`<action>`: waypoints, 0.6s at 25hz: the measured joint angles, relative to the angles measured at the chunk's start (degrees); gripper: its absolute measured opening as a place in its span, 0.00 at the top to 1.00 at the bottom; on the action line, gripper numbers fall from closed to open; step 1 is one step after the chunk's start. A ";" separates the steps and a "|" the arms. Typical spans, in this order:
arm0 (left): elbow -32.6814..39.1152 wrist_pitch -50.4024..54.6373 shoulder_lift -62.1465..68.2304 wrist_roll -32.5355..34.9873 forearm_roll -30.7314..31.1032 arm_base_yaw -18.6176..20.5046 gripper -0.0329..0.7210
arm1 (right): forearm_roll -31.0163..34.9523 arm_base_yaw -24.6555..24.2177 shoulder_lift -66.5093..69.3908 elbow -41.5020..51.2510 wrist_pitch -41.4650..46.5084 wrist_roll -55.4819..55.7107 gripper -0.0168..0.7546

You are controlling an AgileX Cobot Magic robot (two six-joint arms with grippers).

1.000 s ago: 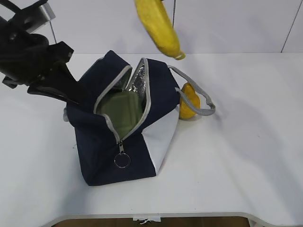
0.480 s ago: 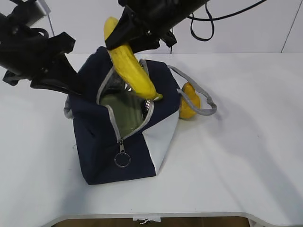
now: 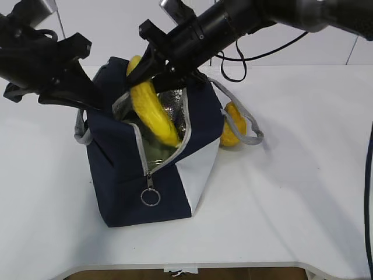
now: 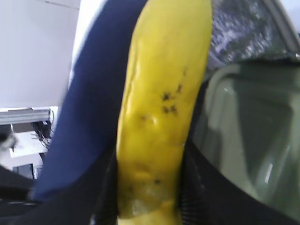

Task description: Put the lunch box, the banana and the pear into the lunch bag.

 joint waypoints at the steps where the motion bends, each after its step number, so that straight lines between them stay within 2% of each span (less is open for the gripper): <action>1: 0.00 -0.15 0.00 0.00 0.00 0.00 0.94 | -1.06 0.13 0.62 0.00 0.39 0.04 0.64; 8: 0.00 -1.91 0.12 -0.12 -0.40 0.00 0.94 | -10.56 0.26 1.15 0.00 0.75 0.64 0.64; 15: 0.00 -2.56 0.12 -0.45 -0.60 0.00 0.94 | -12.34 0.39 1.15 0.00 0.75 2.07 0.62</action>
